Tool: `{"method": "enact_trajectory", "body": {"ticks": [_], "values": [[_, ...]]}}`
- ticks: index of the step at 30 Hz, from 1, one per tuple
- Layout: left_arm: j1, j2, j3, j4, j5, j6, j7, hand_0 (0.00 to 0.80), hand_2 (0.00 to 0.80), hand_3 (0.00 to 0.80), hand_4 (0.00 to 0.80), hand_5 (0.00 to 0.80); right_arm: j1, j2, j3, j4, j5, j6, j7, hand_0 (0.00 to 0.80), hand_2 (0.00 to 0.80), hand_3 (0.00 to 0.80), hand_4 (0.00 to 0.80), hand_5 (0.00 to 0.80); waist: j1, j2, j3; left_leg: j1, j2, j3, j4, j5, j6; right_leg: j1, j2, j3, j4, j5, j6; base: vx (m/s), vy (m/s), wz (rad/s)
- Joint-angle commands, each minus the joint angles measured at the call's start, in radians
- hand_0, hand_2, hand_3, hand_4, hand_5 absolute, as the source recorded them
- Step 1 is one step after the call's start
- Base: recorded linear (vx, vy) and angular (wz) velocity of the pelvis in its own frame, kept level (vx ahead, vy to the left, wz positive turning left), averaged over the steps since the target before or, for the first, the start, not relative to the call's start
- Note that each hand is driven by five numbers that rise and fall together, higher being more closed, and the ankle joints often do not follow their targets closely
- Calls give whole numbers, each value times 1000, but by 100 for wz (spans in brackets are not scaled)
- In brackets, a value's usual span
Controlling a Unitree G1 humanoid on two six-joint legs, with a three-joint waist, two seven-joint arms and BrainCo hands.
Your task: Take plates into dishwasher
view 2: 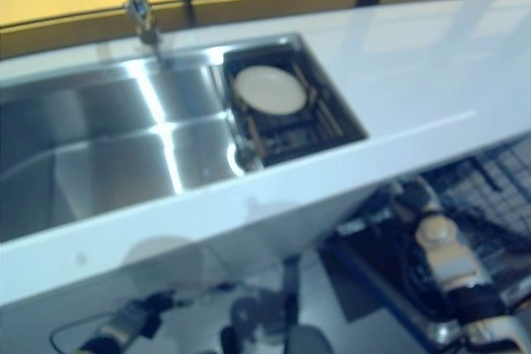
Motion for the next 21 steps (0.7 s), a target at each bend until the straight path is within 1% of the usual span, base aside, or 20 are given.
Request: {"method": "enact_trajectory", "body": {"ticks": [1, 6, 7, 10, 15, 21], "values": [[-87, 13, -56, -8, -32, 3, 22, 0, 0, 0, 0, 0, -179, -7, 19, 23, -51, -5, -29, 800, 800, 800, 800, 800, 45, 42, 23, -49, 15, 65, 20, -7, -11, -4, 55, -19, 13, -79, 12, 14, -76, 5], [-106, 17, -61, -23, -65, 9, 21, 0, 0, 0, 0, 0, -198, 1, 45, 95, -61, 12, -19, 800, 800, 800, 800, 800, 50, 48, 31, -66, 21, 62, 28, 1, -21, -7, 56, -28, 11, -81, 7, 20, -65, 8], [-118, -14, -78, 13, -70, -6, 59, 0, 0, 0, 0, 0, -198, 19, 71, 139, -58, 10, -33, 800, 800, 800, 800, 800, 50, 43, 32, -73, 26, 62, 35, 0, -23, -10, 57, -30, 15, -85, 2, 33, -95, 9], [-131, -36, -84, 14, -68, 9, 82, 0, 0, 0, 0, 0, -199, 42, 92, 198, -70, 27, -36, 800, 800, 800, 800, 800, 52, 40, 40, -80, 33, 57, 43, 3, -29, -9, 58, -36, 14, -86, -1, 29, -90, 5], [-142, -15, -79, -14, -66, 20, 56, 0, 0, 0, 0, 0, -194, 50, 103, 308, -43, 24, -58, 800, 800, 800, 800, 800, 60, 45, 51, -90, 41, 52, 53, 8, -38, -10, 60, -52, 13, -86, -11, 16, -53, 12], [-152, 1, -81, -19, -68, 7, 32, 0, 0, 0, 0, 0, -210, 55, 109, 403, -27, 23, -81, 800, 800, 800, 800, 800, 71, 51, 56, -100, 46, 46, 62, 11, -47, -11, 60, -68, 10, -86, -14, 5, -41, 15]]}}
